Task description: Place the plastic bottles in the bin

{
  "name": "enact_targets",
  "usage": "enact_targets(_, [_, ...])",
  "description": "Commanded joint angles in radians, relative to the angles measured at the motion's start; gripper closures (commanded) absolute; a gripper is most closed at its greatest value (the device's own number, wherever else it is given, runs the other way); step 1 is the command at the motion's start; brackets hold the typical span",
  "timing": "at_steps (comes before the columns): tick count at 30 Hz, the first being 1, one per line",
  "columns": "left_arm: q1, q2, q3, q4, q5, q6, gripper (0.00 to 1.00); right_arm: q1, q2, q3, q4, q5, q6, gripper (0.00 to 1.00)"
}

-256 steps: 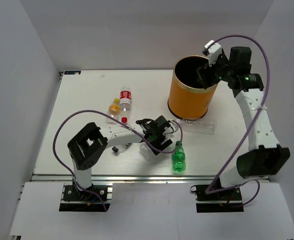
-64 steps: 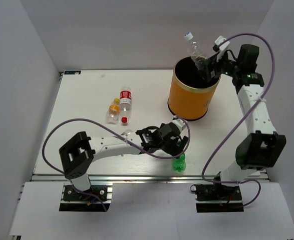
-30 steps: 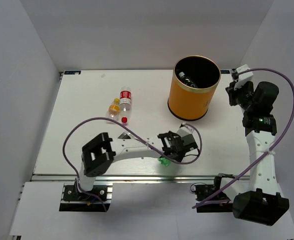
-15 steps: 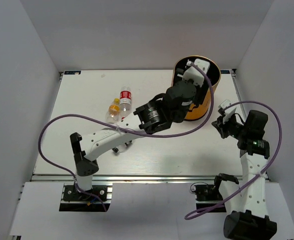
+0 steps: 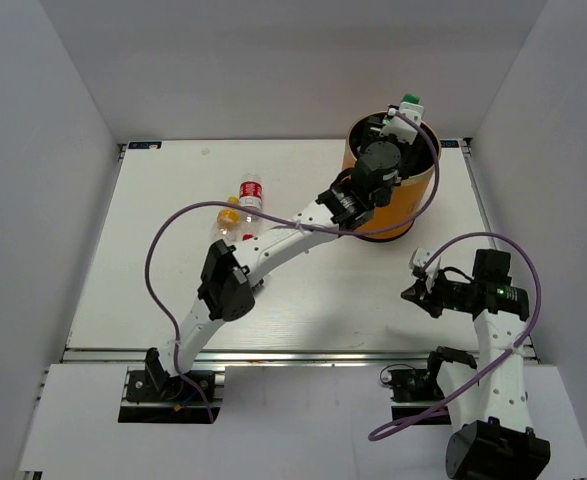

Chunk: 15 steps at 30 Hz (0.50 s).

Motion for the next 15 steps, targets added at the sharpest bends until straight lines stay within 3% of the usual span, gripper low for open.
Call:
enact_targets(1, [0.061, -0.005, 0.070, 0.101, 0.054, -0.070, 0.76, 0.001, -0.025, -0.011, -0.063, -0.050, -0.098, 1.00])
enact_targets(5, [0.110, 0.044, 0.070, 0.116, 0.073, -0.139, 0.66, 0.000, -0.051, -0.038, -0.037, -0.050, -0.090, 1.00])
enact_targets(7, [0.134, 0.053, 0.081, 0.095, 0.097, -0.177, 0.43, 0.002, -0.049, -0.048, -0.017, -0.047, -0.085, 0.97])
enact_targets(9, [0.147, 0.079, 0.081, 0.055, 0.131, -0.202, 0.16, 0.004, -0.035, -0.052, -0.011, -0.045, -0.081, 0.78])
enact_targets(11, [0.156, 0.079, 0.081, 0.041, 0.179, -0.212, 0.02, 0.004, -0.009, -0.048, -0.014, -0.051, -0.088, 0.51])
enact_targets(13, [0.156, 0.079, 0.081, 0.024, 0.197, -0.212, 0.00, 0.005, 0.012, -0.042, -0.037, -0.062, -0.130, 0.28])
enact_targets(15, [0.156, 0.050, 0.081, 0.012, 0.206, -0.199, 0.00, 0.005, 0.037, -0.032, -0.058, -0.071, -0.162, 0.20])
